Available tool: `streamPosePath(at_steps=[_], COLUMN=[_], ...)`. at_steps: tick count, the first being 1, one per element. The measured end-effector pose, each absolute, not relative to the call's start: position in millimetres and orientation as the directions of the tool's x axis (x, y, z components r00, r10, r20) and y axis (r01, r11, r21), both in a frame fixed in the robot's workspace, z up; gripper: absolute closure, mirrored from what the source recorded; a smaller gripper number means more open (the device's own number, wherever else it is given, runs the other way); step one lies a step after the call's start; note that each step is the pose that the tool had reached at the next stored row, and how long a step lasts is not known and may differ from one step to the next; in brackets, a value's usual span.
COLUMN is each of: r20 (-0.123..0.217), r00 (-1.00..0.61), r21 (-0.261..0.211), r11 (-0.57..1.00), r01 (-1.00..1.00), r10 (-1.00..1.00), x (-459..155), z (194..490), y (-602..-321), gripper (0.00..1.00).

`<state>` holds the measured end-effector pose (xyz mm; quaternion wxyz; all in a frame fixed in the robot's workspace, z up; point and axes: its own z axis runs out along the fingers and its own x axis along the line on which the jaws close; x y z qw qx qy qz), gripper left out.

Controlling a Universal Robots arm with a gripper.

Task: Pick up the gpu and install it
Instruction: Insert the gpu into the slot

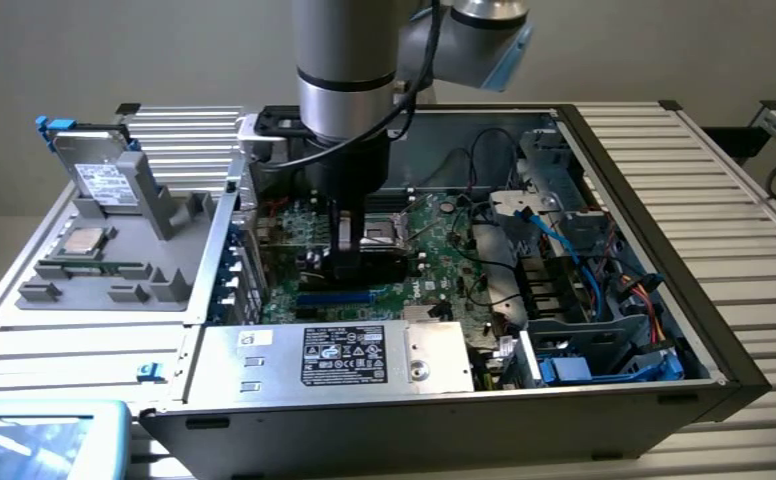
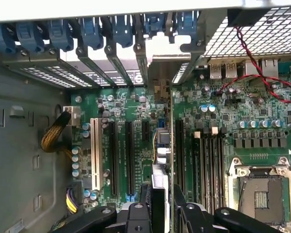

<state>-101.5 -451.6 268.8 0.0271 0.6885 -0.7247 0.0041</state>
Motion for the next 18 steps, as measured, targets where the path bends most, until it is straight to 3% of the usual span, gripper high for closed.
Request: streamPosePath(at_steps=[18], r20=[0.04], r00=[-0.051], r21=[0.031], r11=[0.052], r01=[-0.998], r10=[-0.998], x=[-109.6], z=[257.3], y=[-453.8], gripper=[0.72])
